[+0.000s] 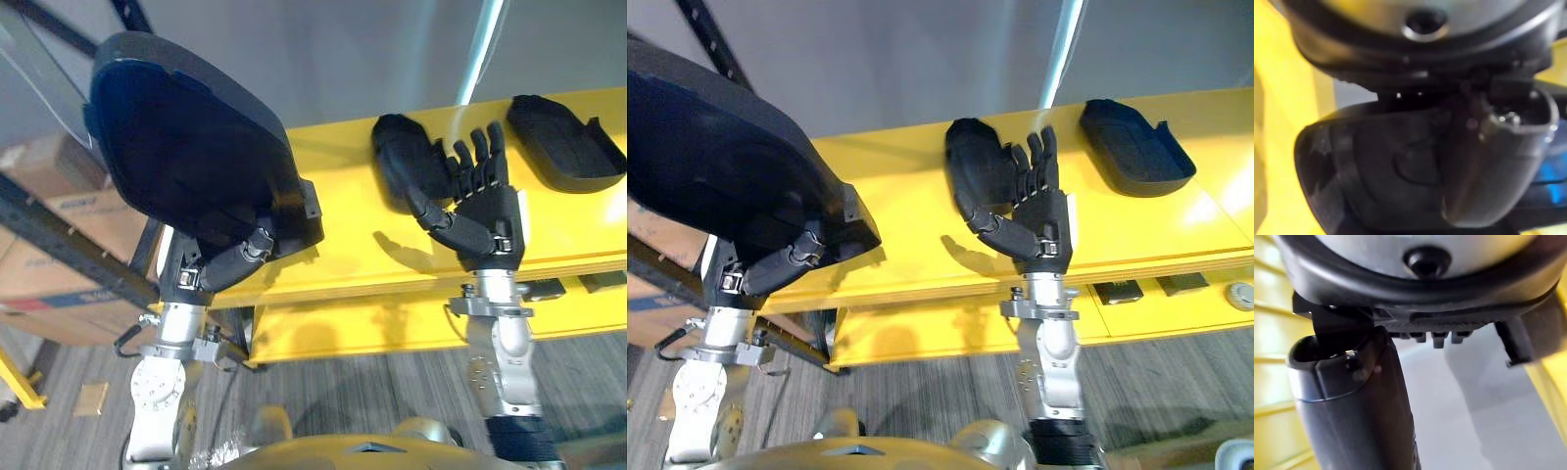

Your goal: Walk over and take three plastic housings, then place them on the shelf

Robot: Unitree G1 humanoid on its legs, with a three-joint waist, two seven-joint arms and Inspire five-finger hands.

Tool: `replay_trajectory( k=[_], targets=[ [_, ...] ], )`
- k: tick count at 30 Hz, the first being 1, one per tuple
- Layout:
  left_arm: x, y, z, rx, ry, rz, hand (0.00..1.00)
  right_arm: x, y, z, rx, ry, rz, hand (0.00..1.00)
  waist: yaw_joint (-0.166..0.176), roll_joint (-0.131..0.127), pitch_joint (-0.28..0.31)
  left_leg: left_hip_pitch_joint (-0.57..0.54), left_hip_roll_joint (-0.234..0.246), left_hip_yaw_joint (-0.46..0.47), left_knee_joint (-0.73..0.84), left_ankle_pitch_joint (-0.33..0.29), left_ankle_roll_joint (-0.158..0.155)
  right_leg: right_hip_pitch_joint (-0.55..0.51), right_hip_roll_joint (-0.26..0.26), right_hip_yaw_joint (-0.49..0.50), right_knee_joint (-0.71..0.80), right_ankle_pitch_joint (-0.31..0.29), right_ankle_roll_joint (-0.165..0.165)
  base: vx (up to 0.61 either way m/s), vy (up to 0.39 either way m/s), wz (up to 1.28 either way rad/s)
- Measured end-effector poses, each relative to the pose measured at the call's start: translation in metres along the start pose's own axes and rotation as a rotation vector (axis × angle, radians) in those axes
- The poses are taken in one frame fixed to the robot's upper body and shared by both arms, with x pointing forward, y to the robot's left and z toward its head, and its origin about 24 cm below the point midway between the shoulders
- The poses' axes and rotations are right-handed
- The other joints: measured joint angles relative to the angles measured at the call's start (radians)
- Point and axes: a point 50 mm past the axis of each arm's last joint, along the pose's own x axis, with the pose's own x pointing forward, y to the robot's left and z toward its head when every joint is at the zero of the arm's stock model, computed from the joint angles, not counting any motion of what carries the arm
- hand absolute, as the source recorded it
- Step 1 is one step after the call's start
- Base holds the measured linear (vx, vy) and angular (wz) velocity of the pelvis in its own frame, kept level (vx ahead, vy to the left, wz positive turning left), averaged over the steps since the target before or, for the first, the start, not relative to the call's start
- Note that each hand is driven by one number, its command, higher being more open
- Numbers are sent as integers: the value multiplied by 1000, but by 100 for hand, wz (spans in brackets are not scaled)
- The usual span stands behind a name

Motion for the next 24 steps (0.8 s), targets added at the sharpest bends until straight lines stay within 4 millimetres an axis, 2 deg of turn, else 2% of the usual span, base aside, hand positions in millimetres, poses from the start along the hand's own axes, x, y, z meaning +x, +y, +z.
replay_trajectory(
  k=[1, 2, 3, 4, 5, 6, 7, 8, 10, 12, 15, 18, 21, 24],
  targets=[
    [0, 7, -1, 16, 17, 24, 0, -2, 10, -8, 34, 23, 12, 100, -6, -13, -3, 4, -9, 8, -42, 28, 29, -15, 33, -66, 66, -22, -7, -119, 522, -23],
    [2, 10, -2, 26, 26, 30, 0, -2, 12, -9, 17, 28, 25, 100, -10, -20, -7, 6, -14, 4, -63, 42, 37, -11, 62, -73, 82, -54, 9, -57, 345, 3],
    [8, 11, -2, 18, 19, 42, 0, -1, 15, -7, -17, 20, 49, 100, -11, -32, -15, 4, -29, -3, -103, 70, 49, -2, 121, -72, 88, -129, 23, -18, 165, 19],
    [13, 11, -1, 8, 11, 44, 0, 0, 16, -4, -30, 10, 60, 100, -13, -33, -15, 1, -38, -14, -122, 85, 54, 5, 147, -71, 83, -159, 23, -30, 176, 49],
    [22, 3, -1, -17, 2, 19, 0, 1, 19, 0, -36, -9, 69, 100, -33, -36, -16, -2, -63, -38, -165, 120, 66, 24, 191, -72, 52, -201, 7, -36, 137, 62],
    [29, -4, 0, -33, -10, -2, 0, 2, 21, 5, -75, -28, 89, 100, -45, -38, -18, -3, -94, -47, -198, 150, 77, 34, 214, -74, 12, -226, -34, -39, 108, 61],
    [32, -7, 0, -42, -16, -11, 0, 3, 21, 7, -96, -37, 98, 100, -52, -44, -21, -9, -106, -50, -199, 156, 80, 43, 213, -73, -7, -226, -40, -32, 78, 39],
    [37, -13, 1, -50, -23, -27, 0, 6, 20, 11, -127, -47, 115, 100, -62, -26, -13, -22, -118, -57, -193, 163, 85, 50, 208, -60, -22, -219, -28, -45, 71, 28],
    [40, -23, 0, -63, -19, -58, 0, 7, 9, 18, -173, -57, 100, 100, -72, -7, -6, -29, -124, -72, -200, 180, 84, 53, 208, -70, -22, -218, -27, -67, 41, 28],
    [40, -27, -1, -65, -14, -75, 0, 9, -1, 26, -216, -76, 77, 100, -78, -2, -7, -24, -123, -77, -229, 203, 78, 53, 216, -76, -22, -218, -27, -84, -40, 16],
    [39, -27, -1, -14, -8, -84, 0, 15, -7, 42, -269, -128, 85, 100, -82, 5, -12, -8, -105, -76, -306, 247, 65, 38, 234, -73, -18, -221, -35, -98, -85, 1],
    [40, -24, -2, 35, 16, -114, 0, 18, -2, 58, -294, -183, 126, 100, -85, 14, -17, 16, -88, -65, -380, 291, 57, 21, 251, -66, -17, -214, -43, -55, -70, -8],
    [44, -20, -4, 68, 58, -134, 0, 18, 0, 61, -297, -195, 136, 100, -86, 15, -18, 49, -87, -49, -435, 317, 58, 19, 253, -53, -16, -211, -46, -17, -25, -12],
    [60, -11, -6, 137, 84, -153, 0, 18, 1, 59, -296, -176, 145, 100, -85, 15, -18, 67, -92, -37, -470, 340, 60, 14, 250, -42, -16, -205, -44, -8, 17, -9]
  ],
)
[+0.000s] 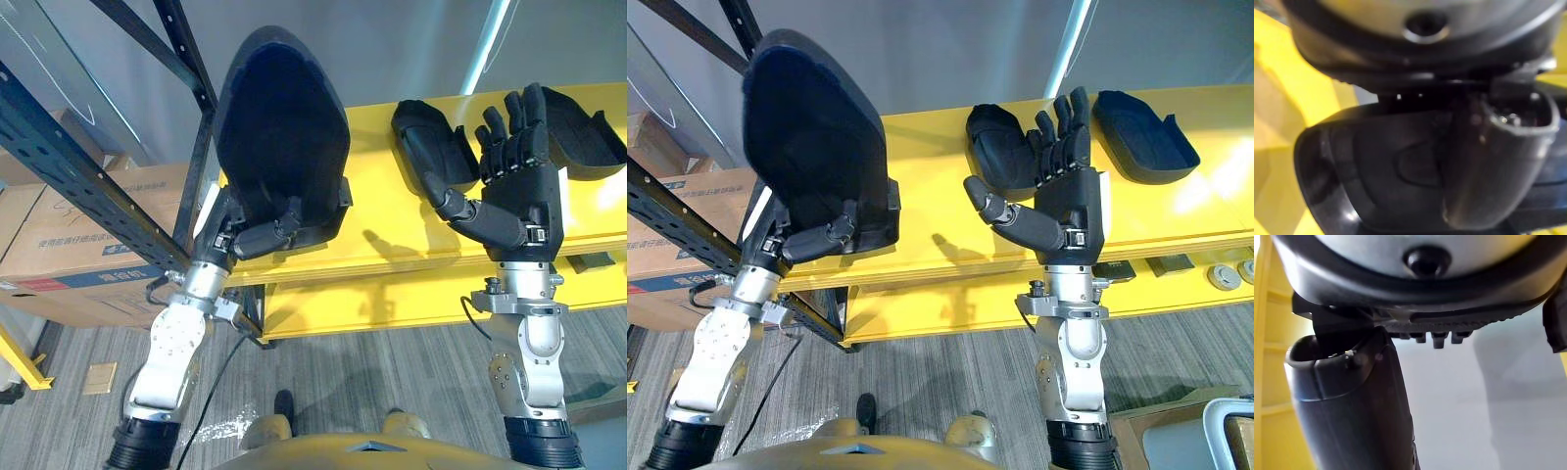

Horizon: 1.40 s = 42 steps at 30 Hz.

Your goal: Walk over and take three plastic housings, then place them on the shelf

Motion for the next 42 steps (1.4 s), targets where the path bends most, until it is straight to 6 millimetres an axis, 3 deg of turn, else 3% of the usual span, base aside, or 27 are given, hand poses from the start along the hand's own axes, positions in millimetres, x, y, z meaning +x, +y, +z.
replay_trajectory(
  k=[2, 6, 10, 16, 23, 28, 33, 42],
  targets=[
    [17, 20, -8, 50, 47, 40, 0, 0, 5, -3, 10, 24, 54, 100, -3, 0, 0, 11, 0, 8, -27, 18, 1, -12, 1, 10, 7, 1, 0, -27, 13, -9],
    [34, 46, -17, 57, 106, 134, 0, 2, 12, -8, 1, 73, 176, 100, -21, 1, 2, 12, 0, 19, -49, 34, 2, -40, 1, 25, 22, 1, 0, -29, 6, -9],
    [58, 66, -22, -5, 142, 199, 0, 24, 23, -14, -14, 90, 353, 100, -30, 7, 33, 10, 0, 39, -56, 50, 1, -81, 0, 53, 63, -1, -1, -52, 0, -15],
    [85, 67, -4, -166, 66, 176, 0, 52, 43, -6, 11, 15, 492, 100, -47, 11, 109, -15, -1, 45, -50, 69, 3, -136, -2, 68, 118, -6, -8, -90, -13, -5],
    [90, 59, -5, -372, 99, 103, 0, 43, 55, -21, 47, 113, 570, 100, -61, 16, 134, -9, 0, 53, -47, 69, 3, -137, -2, 76, 124, -7, -8, -18, -6, -4],
    [90, 57, -19, -495, 190, 113, 0, 40, 63, -27, 66, 162, 619, 100, -62, 16, 161, -31, 0, 56, -37, 70, 4, -163, -3, 81, 138, -7, -8, -14, -4, -1],
    [93, 58, -15, -494, 178, 124, 0, 38, 68, -31, 76, 199, 636, 100, -60, 21, 185, -43, 0, 48, -31, 73, 4, -169, -4, 74, 141, -7, -8, -9, -6, 3],
    [114, 64, 14, -389, 89, 120, 0, 48, 70, -28, 53, 187, 624, 100, -53, 23, 243, -100, -1, 34, -2, 76, 7, -204, -6, 65, 141, -2, -2, -26, -6, 5]
  ],
)
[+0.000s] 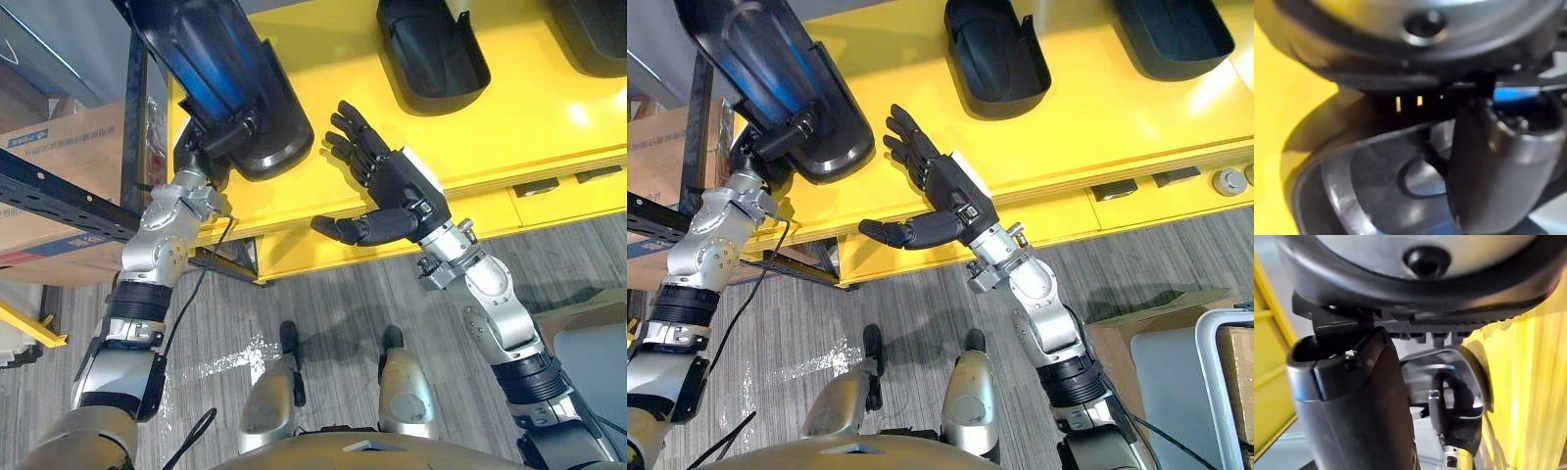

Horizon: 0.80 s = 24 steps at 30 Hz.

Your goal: Walk over and take three plastic housings, then place them on the shelf

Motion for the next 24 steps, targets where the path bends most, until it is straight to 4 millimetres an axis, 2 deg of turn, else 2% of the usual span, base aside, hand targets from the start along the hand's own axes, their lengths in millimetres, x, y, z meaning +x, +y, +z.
replay_trajectory(
  k=[3, 4, 10, 13, 17, 24],
  targets=[
    [9, -5, 15, 94, -28, 11, 0, 2, 4, 3, 2, -16, 7, 100, 0, 1, 15, -6, 0, -2, 1, 0, 0, -3, 0, -2, -3, 1, 1, 0, 0, 0],
    [12, -5, 22, 131, -47, 19, 100, 3, 5, 5, 3, -21, 6, 100, 0, 0, 17, -17, 1, -1, 1, 1, 0, -15, 1, 0, -3, 3, 2, 0, 0, 0],
    [29, -5, 56, 353, -114, 126, 100, 11, 6, 11, 3, -52, 2, 100, -2, -10, 45, -41, 4, 8, 2, 2, 0, -43, 6, 16, -4, 8, 1, 1, -1, -2],
    [34, 0, 59, 362, -100, 183, 100, 11, 7, 12, 10, -58, 3, 100, -7, -16, 49, -48, 5, 8, 6, -1, -3, -49, 7, 17, -1, 9, 0, 42, -6, 0],
    [36, 1, 64, 464, -107, 219, 100, 12, 9, 12, 20, -65, 2, 100, -7, -23, 53, -49, 8, 22, 22, -13, -10, -50, 9, 32, 0, 8, -2, 34, -6, -8],
    [39, 8, 66, 465, -100, 287, 100, 14, 18, 9, 50, -62, 14, 100, -20, -21, 64, -50, 13, 31, 41, -26, -10, -49, 15, 43, 4, 6, -3, 1, 2, -4]
  ],
)
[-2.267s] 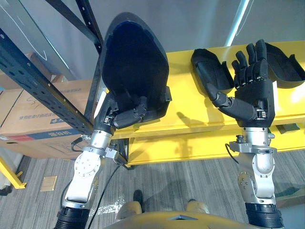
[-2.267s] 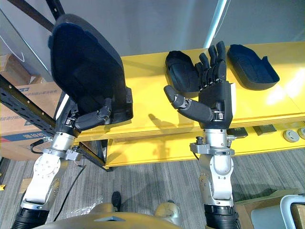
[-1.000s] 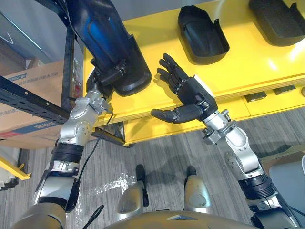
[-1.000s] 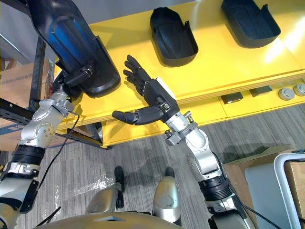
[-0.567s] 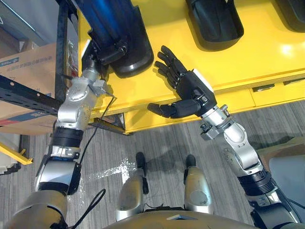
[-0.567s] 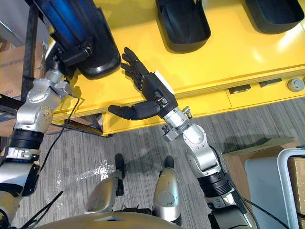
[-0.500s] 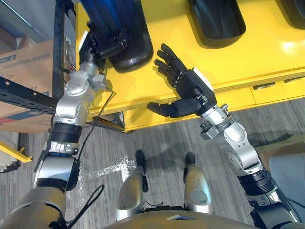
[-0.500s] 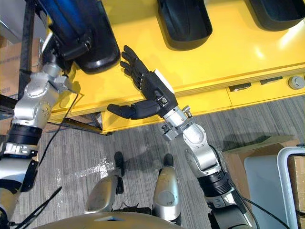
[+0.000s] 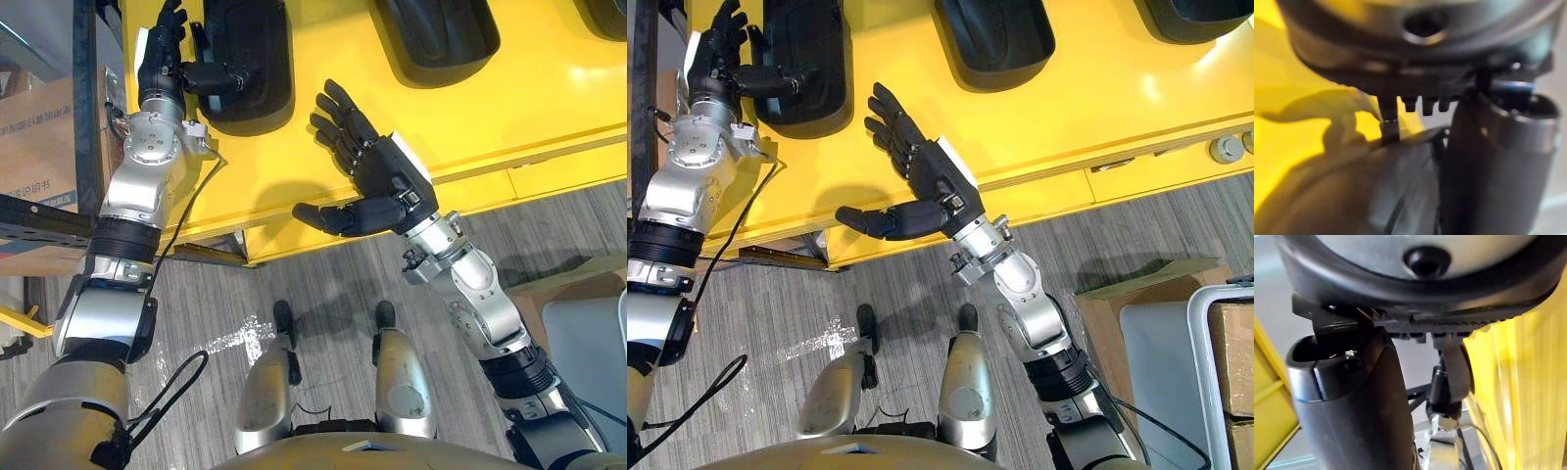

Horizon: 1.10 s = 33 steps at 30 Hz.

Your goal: Walk over and take three plastic housings, then place them on the shelf

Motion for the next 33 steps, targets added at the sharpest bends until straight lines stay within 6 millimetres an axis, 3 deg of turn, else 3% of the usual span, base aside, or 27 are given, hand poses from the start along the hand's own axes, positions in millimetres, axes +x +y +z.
replay_trajectory(
  k=[13, 18, 23, 25, 27, 29, 31, 33],
  targets=[
    [3, 5, -6, 0, 19, 111, 100, -8, 4, -2, 17, 12, -20, 100, -9, 0, 0, 25, 8, 27, -10, -1, -1, 1, 11, 23, 10, -2, -3, -2, -6, -6],
    [-1, 8, -7, -86, 4, 187, 100, -14, 8, -2, 26, -19, -57, 100, -10, 0, 0, 69, 8, 30, -33, 1, 0, 40, 13, 15, -9, 0, -1, 34, -4, -2],
    [-27, 20, 22, -219, -229, 237, 100, -16, 12, -3, 31, -50, -133, 100, -3, -2, -3, 143, 5, 24, -71, 2, 1, 120, 12, -4, -45, 1, 0, 56, 2, 4],
    [-46, 22, 39, -323, -371, 242, 100, -16, 9, -1, 9, -69, -194, 100, 4, -3, -10, 184, 5, 19, -91, 5, 1, 170, 12, -19, -71, 2, 2, 38, 4, 8],
    [-62, 18, 35, -379, -412, 238, 100, -18, 6, -4, -3, -58, -245, 100, 12, -1, -69, 184, 5, 18, -106, 5, 1, 176, 12, -28, -95, 4, 5, 42, 6, 7],
    [-84, 9, 19, -425, -405, 209, 100, -26, -2, -6, -29, -48, -340, 100, 23, 0, -149, 199, 5, 18, -121, 3, 0, 209, 13, -39, -137, 11, 11, 125, 15, 11],
    [-105, 1, 3, -431, -378, 164, 100, -31, -9, -5, -60, -51, -412, 100, 25, -5, -197, 219, 4, 17, -121, -3, 0, 251, 12, -56, -167, 14, 13, 109, 13, 16],
    [-124, -7, -5, -453, -356, 100, 100, -34, -15, -3, -104, -55, -451, 100, 31, -10, -208, 238, 4, 14, -121, -3, 0, 287, 13, -72, -186, 18, 13, 31, -7, 17]
  ],
)
